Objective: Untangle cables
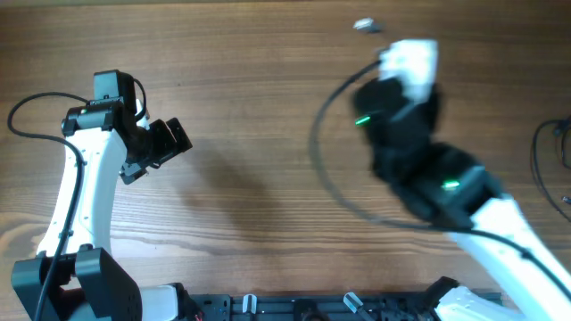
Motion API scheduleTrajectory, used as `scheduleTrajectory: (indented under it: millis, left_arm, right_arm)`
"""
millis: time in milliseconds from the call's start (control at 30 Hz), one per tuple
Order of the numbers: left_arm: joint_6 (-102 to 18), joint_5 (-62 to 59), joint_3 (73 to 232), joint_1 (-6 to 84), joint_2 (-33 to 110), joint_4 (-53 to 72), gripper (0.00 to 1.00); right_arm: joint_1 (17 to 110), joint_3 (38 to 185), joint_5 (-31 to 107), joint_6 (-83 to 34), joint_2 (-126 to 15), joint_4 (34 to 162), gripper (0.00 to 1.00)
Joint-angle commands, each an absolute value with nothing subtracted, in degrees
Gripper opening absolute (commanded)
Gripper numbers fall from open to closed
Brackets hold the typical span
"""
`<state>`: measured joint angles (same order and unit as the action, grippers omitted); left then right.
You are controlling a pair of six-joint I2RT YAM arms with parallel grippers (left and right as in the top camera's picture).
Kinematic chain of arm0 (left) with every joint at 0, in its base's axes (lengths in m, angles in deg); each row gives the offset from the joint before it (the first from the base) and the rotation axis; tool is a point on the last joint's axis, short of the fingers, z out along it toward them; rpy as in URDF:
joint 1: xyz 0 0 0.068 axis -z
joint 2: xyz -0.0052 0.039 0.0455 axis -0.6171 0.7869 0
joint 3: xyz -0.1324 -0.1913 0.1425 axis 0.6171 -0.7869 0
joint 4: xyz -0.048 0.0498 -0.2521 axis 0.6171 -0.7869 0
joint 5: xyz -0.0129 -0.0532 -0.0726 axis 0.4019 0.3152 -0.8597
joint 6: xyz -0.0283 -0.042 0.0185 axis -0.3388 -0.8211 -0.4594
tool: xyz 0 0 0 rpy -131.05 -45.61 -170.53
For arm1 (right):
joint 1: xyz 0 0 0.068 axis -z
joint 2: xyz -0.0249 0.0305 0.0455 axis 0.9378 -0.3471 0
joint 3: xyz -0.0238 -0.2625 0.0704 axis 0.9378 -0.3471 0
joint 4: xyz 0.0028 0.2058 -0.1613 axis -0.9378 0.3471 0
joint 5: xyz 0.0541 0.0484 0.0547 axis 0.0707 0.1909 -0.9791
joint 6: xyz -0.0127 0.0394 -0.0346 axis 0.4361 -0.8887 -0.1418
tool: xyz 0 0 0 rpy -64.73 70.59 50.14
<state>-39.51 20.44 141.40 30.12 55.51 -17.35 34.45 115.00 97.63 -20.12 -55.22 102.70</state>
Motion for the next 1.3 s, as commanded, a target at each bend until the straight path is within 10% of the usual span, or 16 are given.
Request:
scheduleTrajectory:
  millis: [0,300,633,667,733,767,1267]
  left_arm:
    - [-38.8,20.2,141.1,29.9,55.1,-17.4,1.00]
    - [-38.7,20.2,141.1,29.9,55.1,-17.5,1.00]
    - [-38.6,20.2,141.1,29.9,55.1,-19.9,1.00]
    - [-38.6,20.2,141.1,29.9,55.1,-20.0,1.00]
    - [-38.6,20.2,141.1,29.9,55.1,-20.0,1.00]
    - [-38.6,20.2,141.1,29.9,55.1,-20.0,1.00]
    - [-38.5,20.2,141.1,29.9,55.1,-20.0,1.00]
  right_arm:
    - [52.8,115.4,102.8,-9.1,-51.1,98.3,0.04]
    - [110.9,115.4,49.0,-31.8,-58.0,86.0,0.04]
    - [127.7,115.4,22.2,-43.8,-88.6,83.9,0.04]
    - [128.1,115.4,22.2,-43.9,-90.9,85.9,0.13]
    - [128.6,115.4,22.2,-43.8,-94.2,89.9,0.90]
    - [128.7,115.4,22.2,-43.8,-95.2,92.5,1.00]
    - [128.8,115.4,49.7,-55.9,-77.9,119.3,1.00]
